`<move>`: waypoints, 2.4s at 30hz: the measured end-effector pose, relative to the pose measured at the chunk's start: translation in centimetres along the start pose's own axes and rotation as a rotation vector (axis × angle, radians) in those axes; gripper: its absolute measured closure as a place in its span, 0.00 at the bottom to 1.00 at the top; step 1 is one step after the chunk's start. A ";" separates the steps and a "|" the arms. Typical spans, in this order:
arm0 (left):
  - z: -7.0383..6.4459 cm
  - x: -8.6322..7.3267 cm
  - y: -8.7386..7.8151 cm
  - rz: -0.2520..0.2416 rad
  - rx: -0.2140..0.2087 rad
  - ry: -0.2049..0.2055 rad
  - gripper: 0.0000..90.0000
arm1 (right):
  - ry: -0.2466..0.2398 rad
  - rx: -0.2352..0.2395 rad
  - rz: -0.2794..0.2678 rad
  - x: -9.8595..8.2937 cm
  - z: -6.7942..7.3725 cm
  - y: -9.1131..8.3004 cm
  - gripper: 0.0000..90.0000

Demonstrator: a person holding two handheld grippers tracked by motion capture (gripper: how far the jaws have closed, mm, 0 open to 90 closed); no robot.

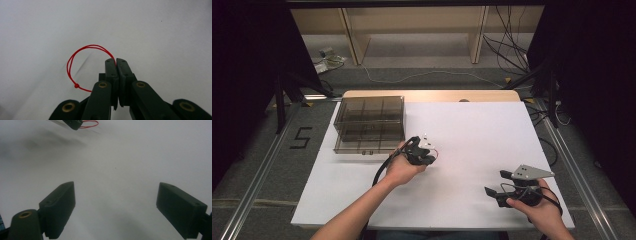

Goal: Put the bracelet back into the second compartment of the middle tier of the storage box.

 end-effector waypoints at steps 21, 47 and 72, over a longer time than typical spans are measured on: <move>1.0 -0.2 -2.7 -0.054 0.054 -0.037 0.98 | -0.002 0.000 0.001 0.0 0.0 0.0 0.18; 2.2 -0.5 -4.9 -0.094 0.090 -0.085 0.98 | -0.001 -0.002 -0.003 -0.1 0.0 -0.1 0.18; 3.9 -1.4 -7.3 -0.124 0.140 -0.133 0.98 | -0.003 0.000 -0.002 -0.1 0.0 -0.2 0.18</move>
Point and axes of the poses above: each handheld gripper's, and its own axes: y roughly forward along the jaws, x roughly out of its top, z roughly to its left, the point moved 6 cm from there along y, roughly forward along the jaws, and after that the axes turned 3 degrees about y, right-handed, at the moved point
